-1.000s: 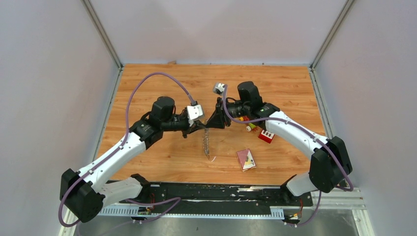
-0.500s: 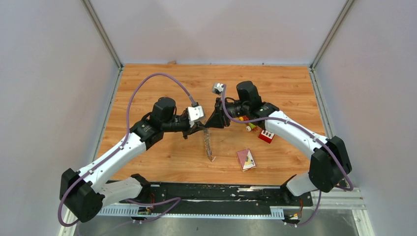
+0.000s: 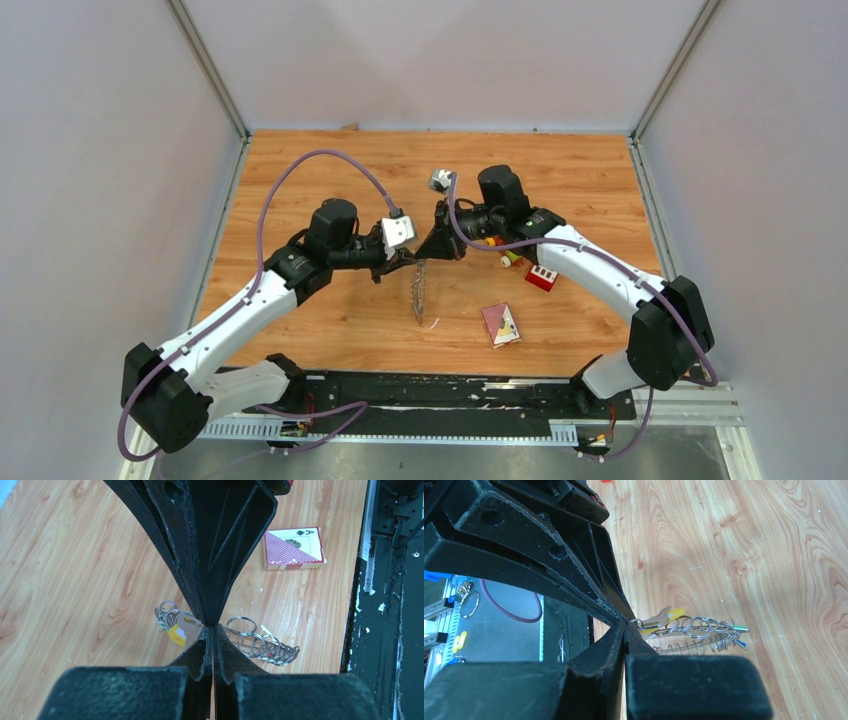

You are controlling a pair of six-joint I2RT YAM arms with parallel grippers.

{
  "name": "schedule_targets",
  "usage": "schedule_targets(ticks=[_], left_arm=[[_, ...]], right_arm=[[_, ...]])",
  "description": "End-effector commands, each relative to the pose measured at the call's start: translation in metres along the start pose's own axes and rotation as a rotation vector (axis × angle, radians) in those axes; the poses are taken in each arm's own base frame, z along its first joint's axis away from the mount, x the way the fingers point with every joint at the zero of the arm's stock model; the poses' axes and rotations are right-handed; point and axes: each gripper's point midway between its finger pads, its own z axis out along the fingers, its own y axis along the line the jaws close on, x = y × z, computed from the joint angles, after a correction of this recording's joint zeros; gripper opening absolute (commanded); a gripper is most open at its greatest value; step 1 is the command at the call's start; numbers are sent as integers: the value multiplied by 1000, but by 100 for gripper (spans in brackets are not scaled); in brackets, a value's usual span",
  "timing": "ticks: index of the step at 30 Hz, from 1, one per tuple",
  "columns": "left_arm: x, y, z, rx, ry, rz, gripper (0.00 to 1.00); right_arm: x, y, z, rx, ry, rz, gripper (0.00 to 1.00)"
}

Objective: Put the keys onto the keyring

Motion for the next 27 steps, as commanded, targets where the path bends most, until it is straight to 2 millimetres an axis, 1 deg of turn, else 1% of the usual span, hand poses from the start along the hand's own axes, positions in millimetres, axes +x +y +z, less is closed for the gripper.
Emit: schedule_targets(ticks=[1,4,8,14,22,27], left_arm=[[-24,-5,-6,14,-78,67,0],[-23,-5,-6,8,-75,64,0],[-24,-4,-7,2,-76,65,0],[-24,-1,-8,-14,-77,71,0],[-27,0,-9,-22,-81,77,0],[-28,2,-9,-29,-80,81,0]], right_arm=[[-15,-6,-2,51,-22,-43,2],[-17,-6,-5,63,-26,-44,0],[-16,-6,-7,66,-28,-75,0],[-18,-8,-14,90,-44,-83,0],[-16,-11,-20,110,-49,-79,0],[-15,-8,-23,98,-51,-97,0]])
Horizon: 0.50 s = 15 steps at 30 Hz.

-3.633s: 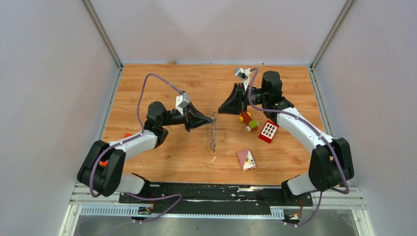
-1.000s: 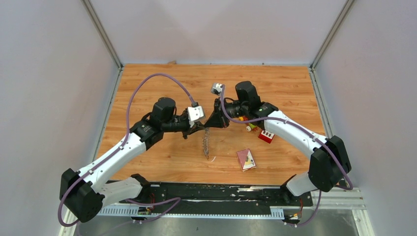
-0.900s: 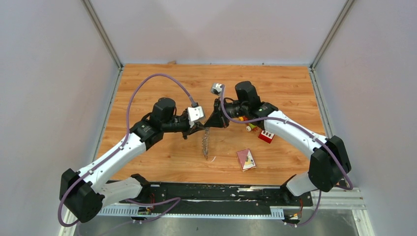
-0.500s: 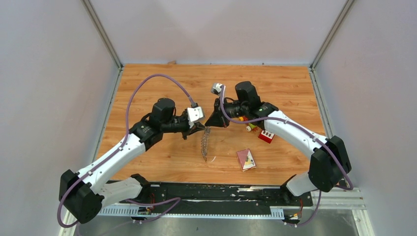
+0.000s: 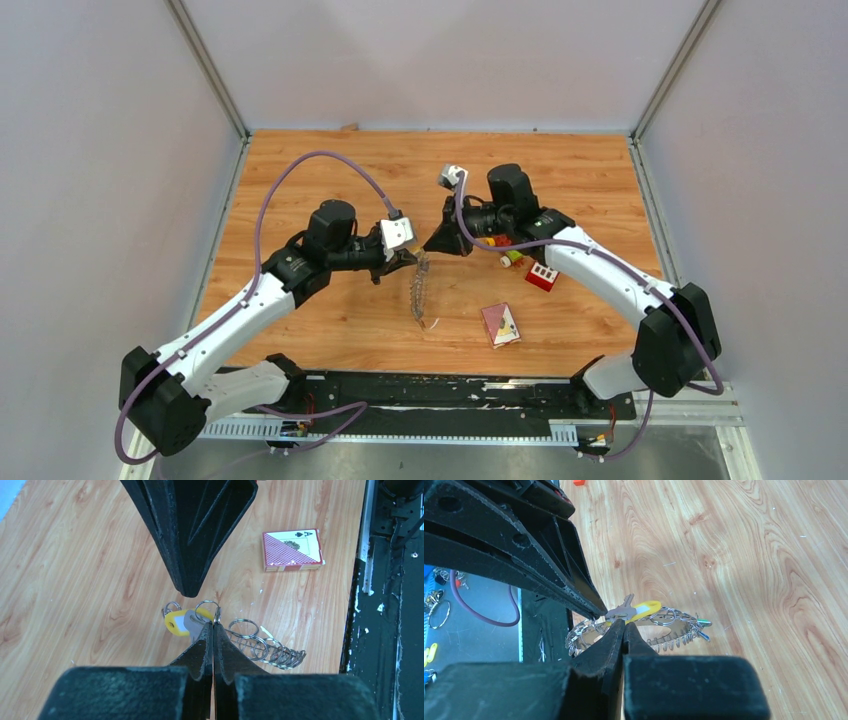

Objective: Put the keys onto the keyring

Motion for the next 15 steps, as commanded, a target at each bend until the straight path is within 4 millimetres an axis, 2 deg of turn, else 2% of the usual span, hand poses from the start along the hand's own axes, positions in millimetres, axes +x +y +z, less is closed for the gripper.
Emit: schedule_targets(ticks=[1,4,7,10,12,15], left_arm=[[-25,5,-6,-24,-71,71,0],[-24,2,-6,-8,-67,82,0],[-25,-5,-8,29,-72,101,0],[-27,-24,-11,129,-99,144,0],[-30,-36,-14,192,-123,177,0],[-32,-53,-19,288,-153,245,0]], right_arm=[[-12,8,-11,-9,-40,-76,0],[-17,15,-18,-52,-57,-117,1],[-25,24,-30,-95,-77,-200,12],[-25,35,-41,-136,-70,-344,33],[-20,42,-48,-163,-55,-430,39],[-10,53,-54,-218,-44,-535,42]])
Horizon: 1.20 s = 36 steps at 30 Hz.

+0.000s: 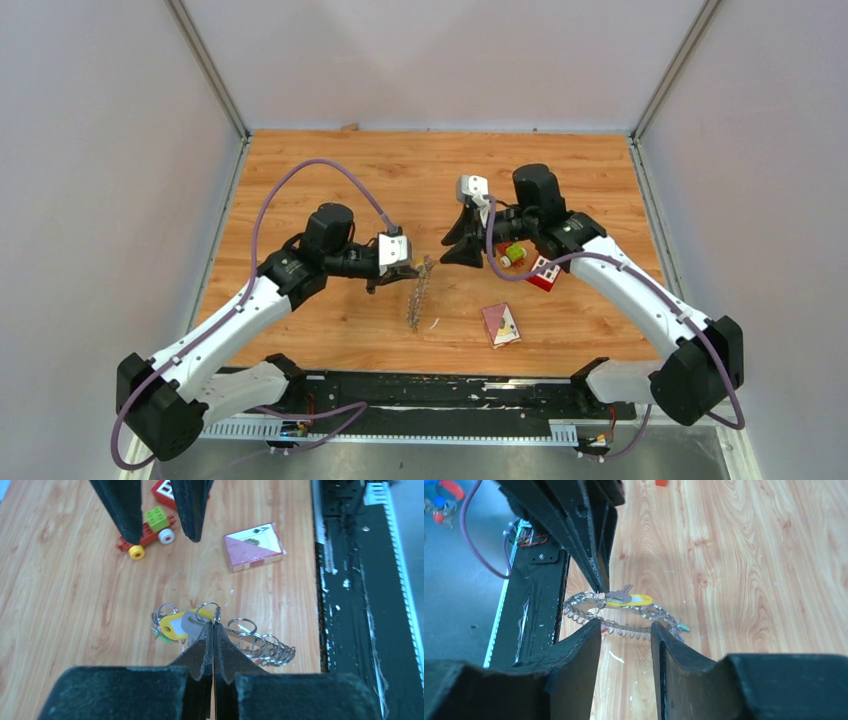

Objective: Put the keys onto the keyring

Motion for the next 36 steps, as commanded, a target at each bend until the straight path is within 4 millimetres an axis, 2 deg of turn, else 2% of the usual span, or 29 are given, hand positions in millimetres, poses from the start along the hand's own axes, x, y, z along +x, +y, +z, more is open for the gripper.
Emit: schedule_targets(ticks=[1,6,14,26,36], left_arm=[[-33,-29,-10,169,-123,188,0],[-30,-48,-13,296,-145,320,0],[-23,-71,-17,453,-202,509,0],[-23,-83,-18,495,-254,506,0],[-25,-77,-13,459,-251,395,0]], right_arm=[[-9,31,-13,-140,-21,-278,44],[-2,49,-14,-206,8,-420,47],[12,65,-2,-234,86,-522,49],[16,81,17,-238,151,-625,49],[12,94,27,-236,163,-660,48]])
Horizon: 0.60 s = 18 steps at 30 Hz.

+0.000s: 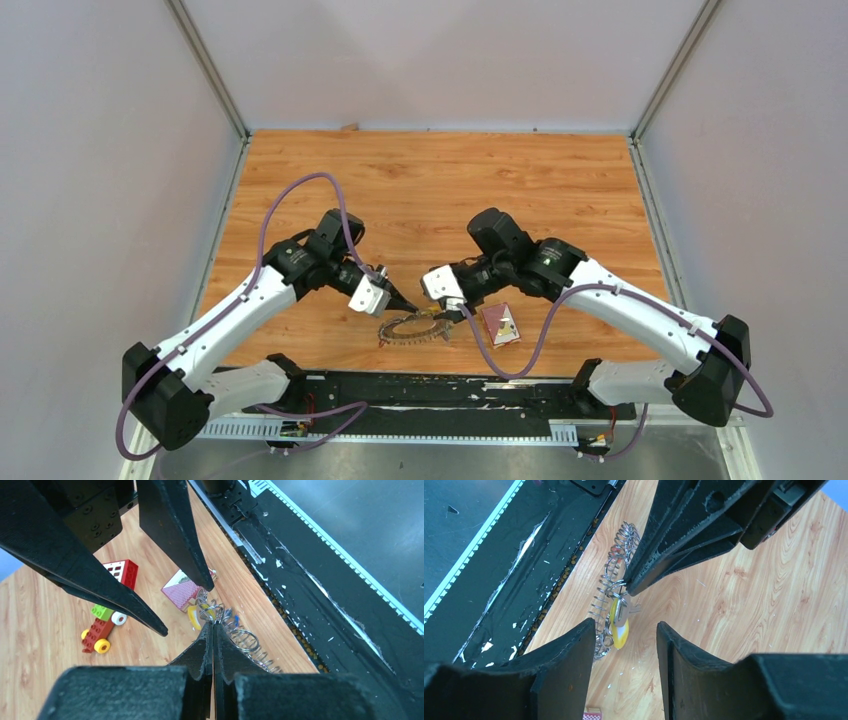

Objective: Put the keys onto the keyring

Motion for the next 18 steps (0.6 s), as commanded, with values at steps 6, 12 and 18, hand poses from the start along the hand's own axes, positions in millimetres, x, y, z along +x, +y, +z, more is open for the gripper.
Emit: schedule_targets(ticks=[6,12,18], left_arm=[[-14,12,3,-62,-72,-75,0],[-11,16,3,-94,-68,-103,0],[-12,20,2,-107,-66,-115,0]], right_arm=[[-29,-10,-6,60,-29,-85,47],[-35,1,-3,17,-43,-96,40],[-32,9,4,-16,-19,-104,31]])
